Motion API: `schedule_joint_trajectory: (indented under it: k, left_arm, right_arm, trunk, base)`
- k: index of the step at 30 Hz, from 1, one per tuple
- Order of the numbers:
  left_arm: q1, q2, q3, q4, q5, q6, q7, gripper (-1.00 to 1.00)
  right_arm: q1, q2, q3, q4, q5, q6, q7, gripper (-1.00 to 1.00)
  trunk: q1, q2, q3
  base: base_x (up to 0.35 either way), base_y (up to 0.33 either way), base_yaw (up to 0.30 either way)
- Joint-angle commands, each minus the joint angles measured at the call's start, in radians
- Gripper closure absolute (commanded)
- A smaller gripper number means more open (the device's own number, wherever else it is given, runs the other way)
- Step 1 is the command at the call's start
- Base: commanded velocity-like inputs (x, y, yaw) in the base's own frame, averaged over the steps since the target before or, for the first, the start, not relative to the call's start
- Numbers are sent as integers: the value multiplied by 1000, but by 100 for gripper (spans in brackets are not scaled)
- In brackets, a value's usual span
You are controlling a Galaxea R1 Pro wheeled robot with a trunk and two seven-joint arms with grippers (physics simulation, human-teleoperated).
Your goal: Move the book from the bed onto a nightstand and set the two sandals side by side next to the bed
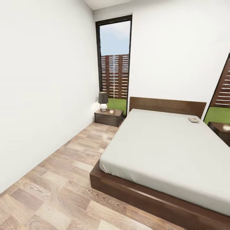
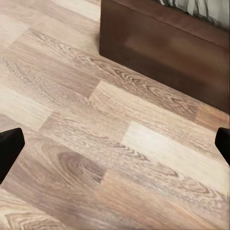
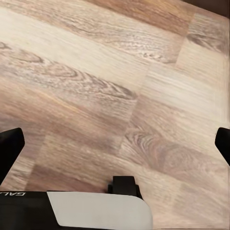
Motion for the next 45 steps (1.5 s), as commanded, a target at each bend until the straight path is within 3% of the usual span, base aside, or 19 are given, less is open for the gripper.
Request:
schedule_joint_trajectory:
  k: [1,45]
  left_arm:
    - [0,0,0,0,9,-2,0,-100]
    - [0,1,0,1,9,-4,-2,-100]
  right_arm:
    - [-1,0,1,1,0,-4,0,-100]
    - [-1,-1,4,1,0,-7,3,-100]
  trunk:
    - [0,-1,-1]
    - [0,-1,-1]
  base:
    - [0,0,-282]
    - [0,0,-282]
